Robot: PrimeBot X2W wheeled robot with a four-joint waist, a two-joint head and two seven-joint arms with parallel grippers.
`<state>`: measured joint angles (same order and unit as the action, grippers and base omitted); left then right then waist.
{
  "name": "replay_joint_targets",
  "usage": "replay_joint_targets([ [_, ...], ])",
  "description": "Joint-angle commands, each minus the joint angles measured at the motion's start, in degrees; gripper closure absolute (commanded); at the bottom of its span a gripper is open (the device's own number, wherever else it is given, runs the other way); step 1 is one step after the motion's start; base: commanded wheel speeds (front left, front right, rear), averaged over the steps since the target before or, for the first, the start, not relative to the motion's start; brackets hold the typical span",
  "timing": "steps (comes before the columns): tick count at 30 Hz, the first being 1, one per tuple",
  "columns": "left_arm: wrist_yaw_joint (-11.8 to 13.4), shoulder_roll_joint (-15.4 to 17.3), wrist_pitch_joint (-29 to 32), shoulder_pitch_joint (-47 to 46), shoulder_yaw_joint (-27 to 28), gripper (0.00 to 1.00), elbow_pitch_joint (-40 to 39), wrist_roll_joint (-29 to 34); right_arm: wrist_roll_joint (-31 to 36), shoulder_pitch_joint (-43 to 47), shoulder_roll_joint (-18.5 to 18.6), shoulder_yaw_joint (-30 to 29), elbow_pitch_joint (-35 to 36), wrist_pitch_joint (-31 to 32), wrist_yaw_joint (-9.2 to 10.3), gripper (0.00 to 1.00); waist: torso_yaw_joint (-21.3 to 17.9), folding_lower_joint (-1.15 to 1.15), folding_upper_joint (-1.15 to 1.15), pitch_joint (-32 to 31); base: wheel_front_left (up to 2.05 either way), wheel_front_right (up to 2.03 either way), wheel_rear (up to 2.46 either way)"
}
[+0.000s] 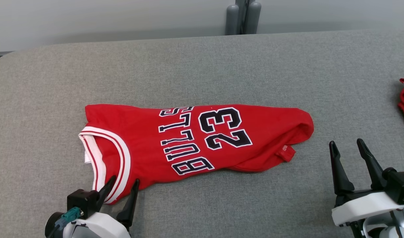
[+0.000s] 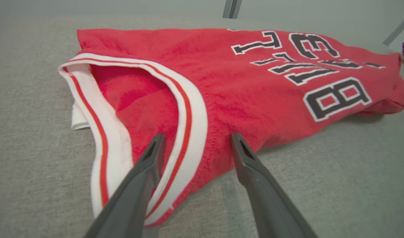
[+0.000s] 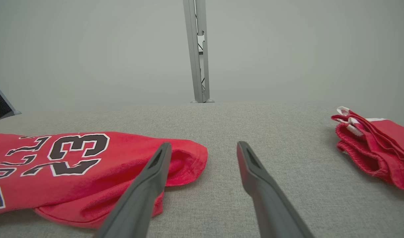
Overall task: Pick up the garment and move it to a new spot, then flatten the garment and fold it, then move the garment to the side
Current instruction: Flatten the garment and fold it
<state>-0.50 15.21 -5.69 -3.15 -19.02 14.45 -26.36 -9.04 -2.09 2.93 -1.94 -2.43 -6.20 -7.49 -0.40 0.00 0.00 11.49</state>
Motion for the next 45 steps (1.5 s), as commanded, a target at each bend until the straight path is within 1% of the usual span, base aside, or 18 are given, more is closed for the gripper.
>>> replay_joint_targets([
  [1,-0.3,0.2,0.1,-1.0,0.1,0.00,0.4,-0.2,0.1,-0.7,0.2,-0.1,0.0,-0.5,-0.01,0.00,0.0,0.00,0.00,0.3,0.00,0.00,0.00],
  [2,-0.4,0.2,0.3,-1.3,0.1,0.11,0.9,-0.3,0.1,-0.9,0.2,-0.1,-0.1,-0.5,-0.01,0.00,0.0,0.00,0.00,0.4,0.00,0.00,0.00],
  [3,-0.5,0.3,0.3,-1.6,0.1,0.51,1.2,-0.5,0.2,-1.0,0.2,-0.1,-0.1,-0.6,-0.01,0.00,0.0,0.00,0.00,0.6,0.00,0.00,0.00],
  [4,-1.0,0.3,0.2,-1.8,0.0,0.83,1.5,-0.8,0.1,-1.1,0.2,0.0,-0.2,-0.7,-0.01,0.00,-0.1,0.00,0.00,0.7,0.00,0.00,0.00],
  [5,-1.3,0.4,0.6,-1.8,-0.1,1.00,1.8,-1.0,0.1,-1.1,0.2,0.0,-0.3,-0.8,-0.01,0.00,-0.1,0.00,0.00,0.8,0.00,0.00,0.00],
  [8,-1.9,0.8,0.2,-2.5,0.0,1.00,0.9,-1.3,0.2,-1.3,0.1,-0.1,-0.6,-1.0,-0.01,0.00,-0.2,0.00,0.00,0.9,0.00,0.00,0.00],
  [11,-2.2,1.7,-0.8,-2.5,-0.3,1.00,-1.8,-0.3,0.1,-1.2,0.1,-0.5,-0.9,-1.1,-0.01,0.00,0.0,0.00,0.00,0.7,0.00,0.00,0.00],
  [16,-1.9,4.4,0.9,-2.0,-0.5,1.00,-9.7,1.1,-0.1,-0.7,0.1,-1.2,-1.2,-1.2,-0.01,0.00,0.6,0.00,0.00,-0.1,0.00,0.00,0.00],
  [19,-1.2,6.3,3.9,-1.4,-0.7,1.00,-16.1,1.8,-0.1,-0.5,0.1,-1.7,-1.3,-1.4,-0.01,0.00,1.0,0.00,0.00,-0.5,0.00,0.00,0.00],
  [26,-0.2,9.7,13.3,0.0,-1.7,1.00,-31.0,1.6,-1.0,-0.5,0.1,-1.8,-1.8,-1.9,-0.01,0.00,1.2,0.00,0.00,-1.3,0.00,0.00,0.00],
  [27,0.3,10.5,16.1,0.6,-2.0,1.00,-34.5,1.1,-1.2,-0.4,0.1,-1.9,-2.1,-2.2,-0.01,0.00,1.0,0.00,0.00,-1.5,0.00,0.00,0.00],
  [31,1.7,11.6,20.3,1.5,-1.5,1.00,-39.6,0.3,-2.1,-0.3,0.1,-2.1,-2.7,-3.0,-0.01,0.00,0.6,0.00,0.00,-1.8,0.00,0.00,0.00],
  [33,2.3,11.9,21.5,1.4,-0.9,1.00,-40.0,-0.2,-2.3,-0.5,0.1,-2.1,-2.9,-3.2,-0.01,0.00,0.4,0.00,0.00,-1.7,0.00,0.00,0.00],
  [36,2.6,11.4,21.6,-0.4,-0.1,1.00,-37.8,-1.1,-2.6,-1.1,0.1,-1.6,-3.0,-3.3,-0.01,0.00,-0.2,0.00,0.00,-1.2,0.00,0.00,0.00],
  [39,2.0,10.5,20.7,-2.6,0.3,1.00,-33.8,-2.0,-2.8,-2.1,0.1,-1.0,-3.0,-3.5,-0.01,0.00,-1.3,0.00,0.00,-0.4,0.00,0.00,0.00],
  [43,0.4,8.9,18.8,-7.0,0.6,1.00,-26.8,-3.5,-2.9,-2.9,0.1,-0.7,-3.1,-3.7,-0.01,0.00,-2.9,0.00,0.00,1.2,0.00,0.00,0.00],
  [44,0.4,8.9,18.8,-7.0,0.6,1.00,-26.8,-3.5,-2.9,-2.9,0.1,-0.7,-3.1,-3.7,-0.01,0.00,-2.9,0.00,0.00,1.2,0.00,0.00,0.00],
  [45,0.0,8.5,18.4,-8.1,0.6,1.00,-24.9,-3.6,-2.9,-3.3,0.1,-0.7,-3.1,-3.7,-0.01,0.00,-3.4,0.00,0.00,1.7,0.00,0.00,0.00],
])
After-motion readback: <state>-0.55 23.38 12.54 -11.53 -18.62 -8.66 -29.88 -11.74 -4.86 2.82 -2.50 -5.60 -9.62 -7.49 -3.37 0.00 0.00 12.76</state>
